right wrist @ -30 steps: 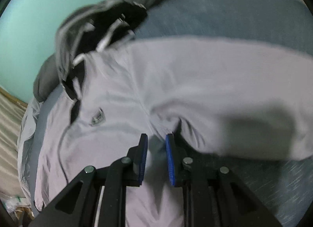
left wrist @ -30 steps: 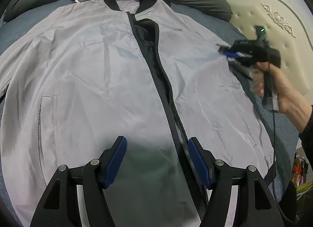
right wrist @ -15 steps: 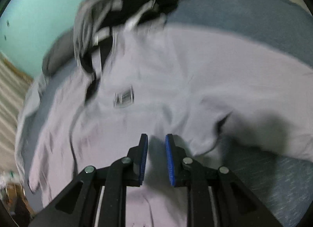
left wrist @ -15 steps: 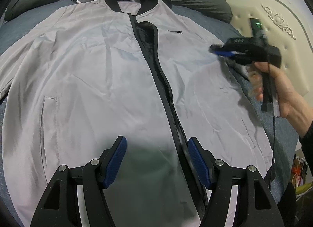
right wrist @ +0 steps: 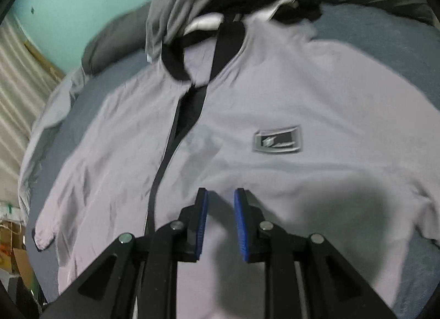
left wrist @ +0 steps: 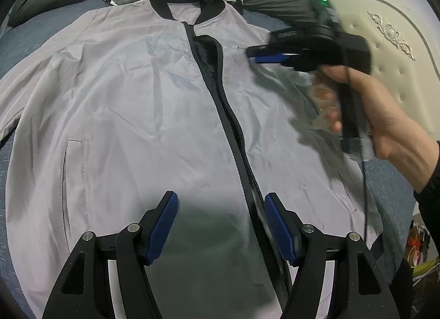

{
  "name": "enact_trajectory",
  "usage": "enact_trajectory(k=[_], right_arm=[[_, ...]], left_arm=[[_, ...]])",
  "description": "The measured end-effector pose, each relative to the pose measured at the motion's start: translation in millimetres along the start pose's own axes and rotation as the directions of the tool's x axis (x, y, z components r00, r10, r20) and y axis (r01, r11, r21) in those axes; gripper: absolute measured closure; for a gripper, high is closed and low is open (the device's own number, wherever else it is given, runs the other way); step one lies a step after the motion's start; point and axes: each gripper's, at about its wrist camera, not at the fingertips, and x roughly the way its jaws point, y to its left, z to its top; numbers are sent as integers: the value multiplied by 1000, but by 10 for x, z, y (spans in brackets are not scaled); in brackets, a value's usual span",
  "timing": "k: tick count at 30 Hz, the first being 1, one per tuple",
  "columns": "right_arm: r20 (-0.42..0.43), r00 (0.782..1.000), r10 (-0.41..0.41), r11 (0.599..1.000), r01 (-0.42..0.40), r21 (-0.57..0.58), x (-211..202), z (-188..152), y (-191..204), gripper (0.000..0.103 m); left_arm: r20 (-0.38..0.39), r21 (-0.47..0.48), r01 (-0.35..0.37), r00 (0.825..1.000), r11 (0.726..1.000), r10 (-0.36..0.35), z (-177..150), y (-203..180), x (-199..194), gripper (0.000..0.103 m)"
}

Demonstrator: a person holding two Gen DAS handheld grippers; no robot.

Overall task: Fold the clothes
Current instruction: 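Release the sleeve and hover the open right tool over the jacket chest, then move the right tool to the black sleeve cuff and grasp it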

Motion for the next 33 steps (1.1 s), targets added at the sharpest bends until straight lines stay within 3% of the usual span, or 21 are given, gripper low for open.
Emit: enact_trajectory(k=[10,13,16,22,26,33], right_arm=[[-83,996,12,998,-17,-59,365,-28,253,82],[-100,994,38,991,-50,-121,285,-58,275,82],[-26,998,53,991,-56,-119,38,-22,194,82],[13,1000,25,1000,-25,-14,-176,23,-275,82],[30,998,46,998,-45,-39,-123,35,-65,82],[-70,997,16,1000,-15,6,488,98,167,82]], left_arm=[[5,-9,9,1000,1000,-9,-14,15,-55,34],[6,-10,8,1000,1000,-8,-14,-4,-63,34],[10,-11,9,1000,1000,-9,-34,4,-87,34],[3,-5,8,1000,1000,-8,-91,-11,-103,34],[1,-4,5,1000,1000,-5,-117,-12,-114,34],[0,-16,0,1000,1000,0,-134,37,-142,34]])
